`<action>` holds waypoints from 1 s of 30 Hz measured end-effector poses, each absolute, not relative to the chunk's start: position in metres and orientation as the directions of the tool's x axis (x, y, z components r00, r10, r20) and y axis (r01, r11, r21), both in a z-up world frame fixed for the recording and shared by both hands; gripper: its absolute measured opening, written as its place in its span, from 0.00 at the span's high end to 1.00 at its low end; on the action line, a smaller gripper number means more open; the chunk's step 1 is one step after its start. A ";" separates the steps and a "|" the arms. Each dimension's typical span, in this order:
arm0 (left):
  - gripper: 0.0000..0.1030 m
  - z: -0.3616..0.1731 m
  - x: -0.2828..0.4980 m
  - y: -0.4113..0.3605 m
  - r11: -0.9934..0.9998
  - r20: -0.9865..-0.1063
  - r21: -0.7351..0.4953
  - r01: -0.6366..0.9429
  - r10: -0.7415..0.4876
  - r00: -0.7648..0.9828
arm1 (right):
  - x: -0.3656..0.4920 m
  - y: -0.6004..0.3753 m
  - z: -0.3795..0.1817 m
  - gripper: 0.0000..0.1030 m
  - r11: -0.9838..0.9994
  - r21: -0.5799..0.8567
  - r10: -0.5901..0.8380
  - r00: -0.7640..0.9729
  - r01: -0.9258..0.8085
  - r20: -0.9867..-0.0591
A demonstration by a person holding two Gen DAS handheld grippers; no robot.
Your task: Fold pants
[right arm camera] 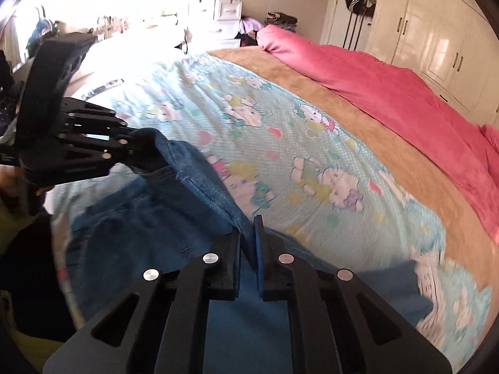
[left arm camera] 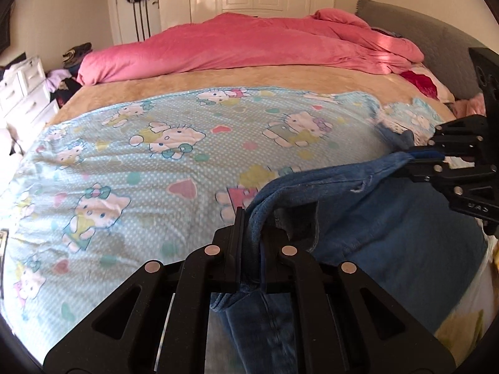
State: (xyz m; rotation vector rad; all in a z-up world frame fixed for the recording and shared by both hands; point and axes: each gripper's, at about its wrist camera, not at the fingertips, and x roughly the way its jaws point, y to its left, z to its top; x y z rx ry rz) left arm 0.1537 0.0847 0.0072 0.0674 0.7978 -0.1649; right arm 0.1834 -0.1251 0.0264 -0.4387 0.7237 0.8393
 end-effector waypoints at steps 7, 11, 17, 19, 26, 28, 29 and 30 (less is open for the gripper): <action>0.98 0.008 0.097 0.074 0.977 -0.718 0.051 0.205 -0.107 0.687 | 0.112 -0.138 0.022 0.94 0.610 -0.027 0.534 0.436 -0.792 -0.724; 0.98 0.003 0.066 0.073 0.976 -0.722 0.047 0.213 -0.114 0.682 | 0.076 -0.137 0.015 0.93 0.589 -0.025 0.537 0.415 -0.807 -0.734; 0.97 -0.006 0.040 0.080 0.976 -0.744 0.019 0.216 -0.130 0.655 | 0.048 -0.130 -0.002 0.93 0.569 0.029 0.547 0.352 -0.822 -0.760; 0.96 -0.013 0.038 0.083 0.976 -0.763 0.005 0.218 -0.137 0.631 | 0.043 -0.127 -0.011 0.93 0.574 0.026 0.529 0.346 -0.819 -0.775; 0.95 -0.015 0.022 0.086 0.971 -0.770 -0.039 0.236 -0.180 0.612 | 0.029 -0.120 -0.032 0.93 0.556 -0.010 0.487 0.336 -0.831 -0.806; 0.94 -0.014 0.017 0.089 0.969 -0.769 -0.061 0.239 -0.199 0.608 | 0.026 -0.121 -0.034 0.91 0.557 -0.015 0.485 0.340 -0.830 -0.806; 0.93 -0.014 0.015 0.089 0.969 -0.770 -0.063 0.240 -0.201 0.605 | 0.026 -0.120 -0.035 0.91 0.560 -0.012 0.486 0.339 -0.829 -0.805; 0.92 -0.014 0.014 0.090 0.969 -0.772 -0.061 0.239 -0.197 0.604 | 0.025 -0.121 -0.037 0.91 0.562 -0.012 0.487 0.342 -0.827 -0.804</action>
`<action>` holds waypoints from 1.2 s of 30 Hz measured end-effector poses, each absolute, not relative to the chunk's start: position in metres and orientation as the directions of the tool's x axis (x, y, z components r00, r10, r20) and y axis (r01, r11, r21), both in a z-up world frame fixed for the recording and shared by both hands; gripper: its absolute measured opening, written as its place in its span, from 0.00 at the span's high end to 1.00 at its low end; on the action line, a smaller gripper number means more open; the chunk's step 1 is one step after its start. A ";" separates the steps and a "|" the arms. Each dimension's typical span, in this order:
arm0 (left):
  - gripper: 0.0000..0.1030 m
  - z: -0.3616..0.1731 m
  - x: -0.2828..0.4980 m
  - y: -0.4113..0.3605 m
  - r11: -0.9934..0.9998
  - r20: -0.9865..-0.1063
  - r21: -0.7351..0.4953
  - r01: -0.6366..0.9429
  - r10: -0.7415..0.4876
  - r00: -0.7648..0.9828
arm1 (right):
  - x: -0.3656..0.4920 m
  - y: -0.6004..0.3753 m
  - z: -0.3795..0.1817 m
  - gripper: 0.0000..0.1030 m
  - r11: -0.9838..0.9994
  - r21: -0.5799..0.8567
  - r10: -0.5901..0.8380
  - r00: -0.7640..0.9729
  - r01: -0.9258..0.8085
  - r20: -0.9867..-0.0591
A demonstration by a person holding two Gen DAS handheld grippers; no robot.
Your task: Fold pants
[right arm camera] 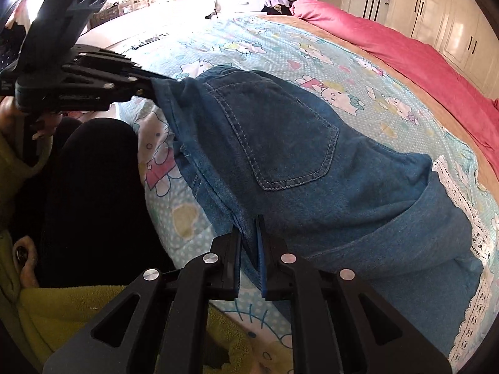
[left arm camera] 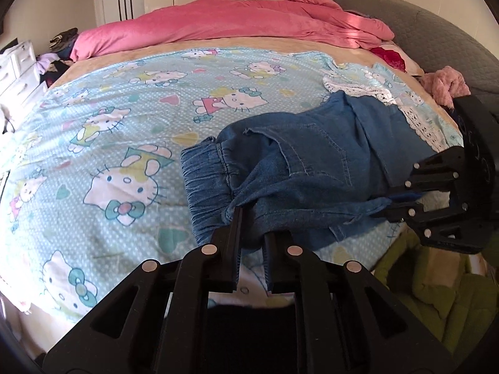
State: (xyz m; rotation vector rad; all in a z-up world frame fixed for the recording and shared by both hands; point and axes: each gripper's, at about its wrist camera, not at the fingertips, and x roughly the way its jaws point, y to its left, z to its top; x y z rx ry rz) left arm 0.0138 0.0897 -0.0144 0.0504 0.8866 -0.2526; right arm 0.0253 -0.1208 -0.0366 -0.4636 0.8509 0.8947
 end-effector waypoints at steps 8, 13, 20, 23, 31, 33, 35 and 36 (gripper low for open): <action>0.60 -0.016 0.020 0.115 0.991 -0.784 -0.063 0.116 -0.121 0.608 | 0.030 -0.118 -0.042 0.90 0.590 0.019 0.493 0.341 -0.807 -0.801; 0.67 0.005 0.008 0.133 0.996 -0.752 -0.063 0.056 -0.084 0.654 | 0.025 -0.125 -0.038 0.90 0.577 0.016 0.501 0.339 -0.817 -0.796; 0.71 0.031 0.009 0.129 0.994 -0.711 -0.095 0.046 -0.100 0.696 | 0.018 -0.133 -0.043 0.92 0.560 0.001 0.475 0.320 -0.828 -0.820; 0.71 0.031 0.023 0.100 0.986 -0.710 -0.108 0.123 -0.163 0.685 | 0.015 -0.136 -0.043 0.92 0.562 0.007 0.476 0.316 -0.827 -0.821; 0.71 -0.033 0.048 0.059 0.984 -0.815 -0.057 0.167 -0.142 0.562 | 0.012 -0.162 -0.010 0.81 0.581 0.152 0.582 0.277 -0.799 -0.765; 0.71 -0.036 0.045 0.056 0.984 -0.814 -0.030 0.178 -0.128 0.566 | 0.019 -0.162 -0.002 0.72 0.610 0.174 0.607 0.314 -0.773 -0.730; 0.71 -0.037 0.043 0.057 0.983 -0.812 -0.031 0.181 -0.130 0.568 | 0.027 -0.152 -0.007 0.69 0.626 0.154 0.588 0.333 -0.764 -0.737; 0.71 -0.037 0.043 0.058 0.983 -0.811 -0.040 0.180 -0.137 0.568 | 0.030 -0.147 -0.013 0.69 0.635 0.138 0.566 0.336 -0.760 -0.753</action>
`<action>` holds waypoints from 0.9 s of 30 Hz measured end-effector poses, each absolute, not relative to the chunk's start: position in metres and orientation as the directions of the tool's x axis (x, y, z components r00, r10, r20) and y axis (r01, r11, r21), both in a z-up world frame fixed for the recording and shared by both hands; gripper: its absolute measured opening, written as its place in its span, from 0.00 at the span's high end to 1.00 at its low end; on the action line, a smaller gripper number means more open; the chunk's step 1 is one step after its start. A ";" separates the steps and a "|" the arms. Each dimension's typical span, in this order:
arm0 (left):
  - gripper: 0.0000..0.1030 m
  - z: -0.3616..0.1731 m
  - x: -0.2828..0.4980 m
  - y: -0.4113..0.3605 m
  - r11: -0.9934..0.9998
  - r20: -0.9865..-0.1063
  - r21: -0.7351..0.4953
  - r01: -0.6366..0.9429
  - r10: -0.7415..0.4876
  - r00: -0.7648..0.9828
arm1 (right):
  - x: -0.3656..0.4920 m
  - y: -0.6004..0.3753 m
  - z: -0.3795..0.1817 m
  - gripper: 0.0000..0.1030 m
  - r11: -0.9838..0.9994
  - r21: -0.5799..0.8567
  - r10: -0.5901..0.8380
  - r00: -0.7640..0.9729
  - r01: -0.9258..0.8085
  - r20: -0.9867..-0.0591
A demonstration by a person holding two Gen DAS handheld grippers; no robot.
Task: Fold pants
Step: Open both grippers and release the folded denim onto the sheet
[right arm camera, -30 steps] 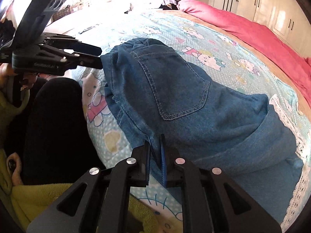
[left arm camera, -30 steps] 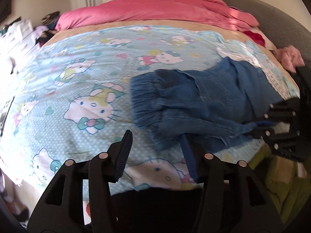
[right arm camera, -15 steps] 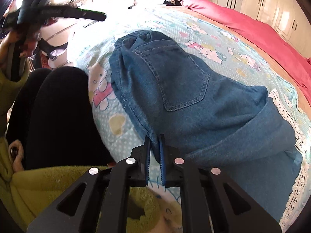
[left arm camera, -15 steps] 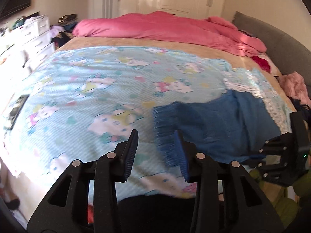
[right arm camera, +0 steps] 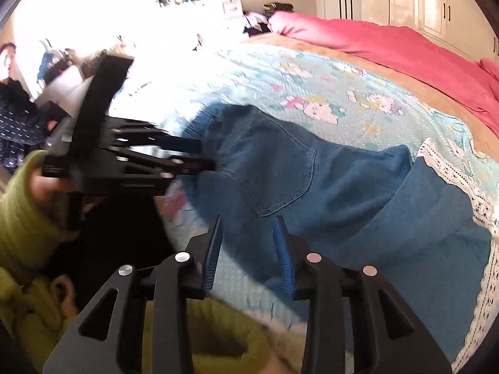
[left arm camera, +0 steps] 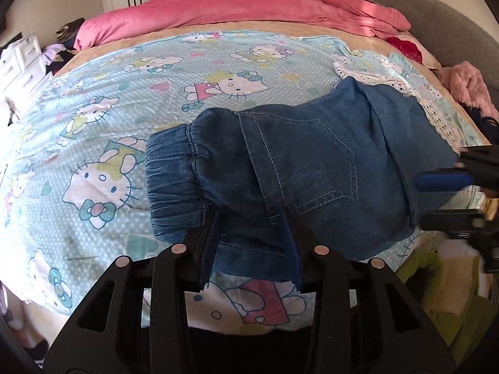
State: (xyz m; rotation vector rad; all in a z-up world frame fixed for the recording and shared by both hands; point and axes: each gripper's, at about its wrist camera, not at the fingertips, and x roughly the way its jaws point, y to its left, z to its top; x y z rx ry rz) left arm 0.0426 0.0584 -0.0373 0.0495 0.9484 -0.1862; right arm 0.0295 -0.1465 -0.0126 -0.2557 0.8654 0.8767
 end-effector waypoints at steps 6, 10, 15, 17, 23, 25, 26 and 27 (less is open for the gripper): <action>0.71 -0.038 0.042 0.060 0.982 -0.810 -0.053 0.181 -0.148 0.567 | 0.041 -0.133 -0.056 0.68 0.690 0.103 0.435 0.296 -0.716 -0.851; 0.71 -0.037 0.042 0.063 0.981 -0.804 -0.076 0.177 -0.165 0.571 | 0.040 -0.143 -0.042 0.68 0.695 0.138 0.464 0.294 -0.706 -0.836; 0.70 -0.016 0.030 0.072 0.983 -0.759 -0.102 0.150 -0.174 0.627 | 0.048 -0.178 -0.008 0.56 0.752 0.115 0.471 0.406 -0.649 -0.783; 0.64 -0.004 0.025 0.075 0.986 -0.741 -0.100 0.134 -0.164 0.651 | 0.057 -0.193 0.001 0.55 0.788 0.101 0.449 0.454 -0.608 -0.770; 0.50 0.023 0.015 0.068 0.986 -0.704 -0.091 0.137 -0.161 0.692 | 0.096 -0.231 0.018 0.42 0.862 0.088 0.394 0.549 -0.500 -0.737; 0.47 0.027 0.015 0.060 0.984 -0.703 -0.086 0.157 -0.171 0.690 | 0.111 -0.237 0.023 0.38 0.880 0.075 0.369 0.575 -0.469 -0.731; 0.44 0.028 0.016 0.054 0.981 -0.704 -0.087 0.172 -0.182 0.686 | 0.119 -0.240 0.025 0.37 0.888 0.071 0.357 0.585 -0.454 -0.728; 0.42 0.028 0.018 0.049 0.979 -0.707 -0.088 0.186 -0.193 0.681 | 0.127 -0.244 0.028 0.37 0.893 0.070 0.352 0.591 -0.445 -0.726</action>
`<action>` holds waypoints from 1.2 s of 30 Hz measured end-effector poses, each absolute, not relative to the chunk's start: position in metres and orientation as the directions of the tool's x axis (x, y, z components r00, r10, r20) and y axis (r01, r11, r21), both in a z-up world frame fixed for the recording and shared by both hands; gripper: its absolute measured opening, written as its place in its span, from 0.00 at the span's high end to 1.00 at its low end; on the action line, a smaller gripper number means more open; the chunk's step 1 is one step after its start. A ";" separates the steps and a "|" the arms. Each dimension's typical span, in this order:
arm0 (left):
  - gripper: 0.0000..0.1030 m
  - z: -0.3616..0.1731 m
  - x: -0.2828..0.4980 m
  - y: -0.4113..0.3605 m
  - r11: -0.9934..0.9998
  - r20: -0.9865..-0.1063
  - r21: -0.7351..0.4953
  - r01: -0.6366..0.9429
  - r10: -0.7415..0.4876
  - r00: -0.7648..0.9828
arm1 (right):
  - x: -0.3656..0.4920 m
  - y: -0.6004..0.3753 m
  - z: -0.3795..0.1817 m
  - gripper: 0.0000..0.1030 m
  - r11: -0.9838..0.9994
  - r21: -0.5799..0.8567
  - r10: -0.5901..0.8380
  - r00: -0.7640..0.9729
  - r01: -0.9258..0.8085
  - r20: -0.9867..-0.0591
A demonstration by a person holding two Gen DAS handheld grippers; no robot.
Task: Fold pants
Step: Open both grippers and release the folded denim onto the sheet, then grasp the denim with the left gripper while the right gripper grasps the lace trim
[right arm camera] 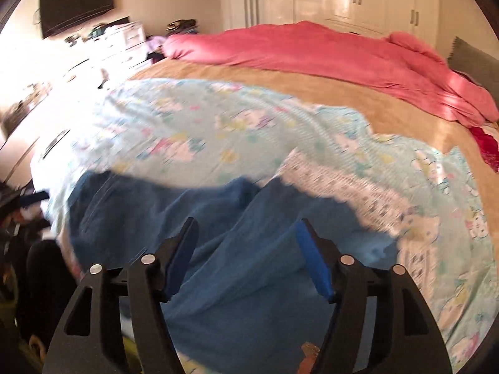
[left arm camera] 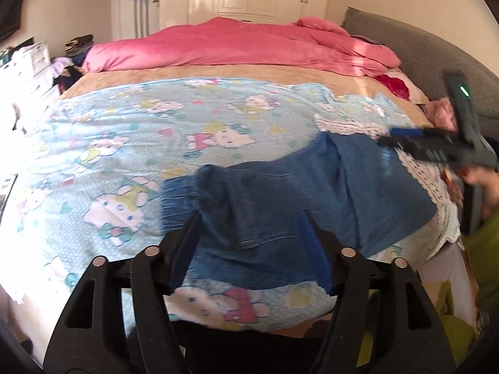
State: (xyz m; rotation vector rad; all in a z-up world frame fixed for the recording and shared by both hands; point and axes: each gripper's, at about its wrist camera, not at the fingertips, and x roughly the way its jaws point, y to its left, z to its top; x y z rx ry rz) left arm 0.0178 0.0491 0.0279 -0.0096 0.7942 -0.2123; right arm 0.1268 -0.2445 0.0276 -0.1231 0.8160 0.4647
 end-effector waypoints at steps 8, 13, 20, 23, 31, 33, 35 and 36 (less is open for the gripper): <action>0.31 0.014 0.035 -0.002 0.945 -0.736 -0.136 0.297 -0.297 0.609 | 0.195 -0.251 0.027 0.18 0.915 0.115 0.338 0.576 -0.388 -0.744; 0.36 -0.005 0.052 -0.043 0.913 -0.761 -0.173 0.369 -0.362 0.539 | 0.232 -0.236 0.015 0.18 0.923 0.049 0.272 0.559 -0.381 -0.783; 0.43 -0.032 0.078 -0.079 0.876 -0.794 -0.260 0.406 -0.433 0.427 | 0.285 -0.207 -0.030 0.18 0.935 -0.050 0.141 0.497 -0.352 -0.856; 0.43 -0.042 0.086 -0.088 0.873 -0.800 -0.269 0.407 -0.438 0.410 | 0.301 -0.201 -0.045 0.18 0.950 -0.069 0.092 0.482 -0.305 -0.871; 0.43 -0.060 0.092 -0.094 0.876 -0.811 -0.266 0.403 -0.429 0.398 | 0.309 -0.214 -0.057 0.80 0.957 -0.035 0.115 0.488 -0.288 -0.865; 0.43 -0.059 0.092 -0.094 0.876 -0.807 -0.262 0.406 -0.430 0.405 | 0.303 -0.224 -0.048 0.88 0.957 0.008 0.158 0.500 -0.288 -0.851; 0.43 -0.058 0.091 -0.092 0.876 -0.805 -0.261 0.406 -0.429 0.409 | 0.292 -0.241 -0.036 0.90 0.960 0.047 0.192 0.528 -0.276 -0.827; 0.43 -0.059 0.091 -0.093 0.877 -0.804 -0.259 0.406 -0.428 0.412 | 0.285 -0.253 -0.028 0.90 0.961 0.075 0.214 0.544 -0.266 -0.812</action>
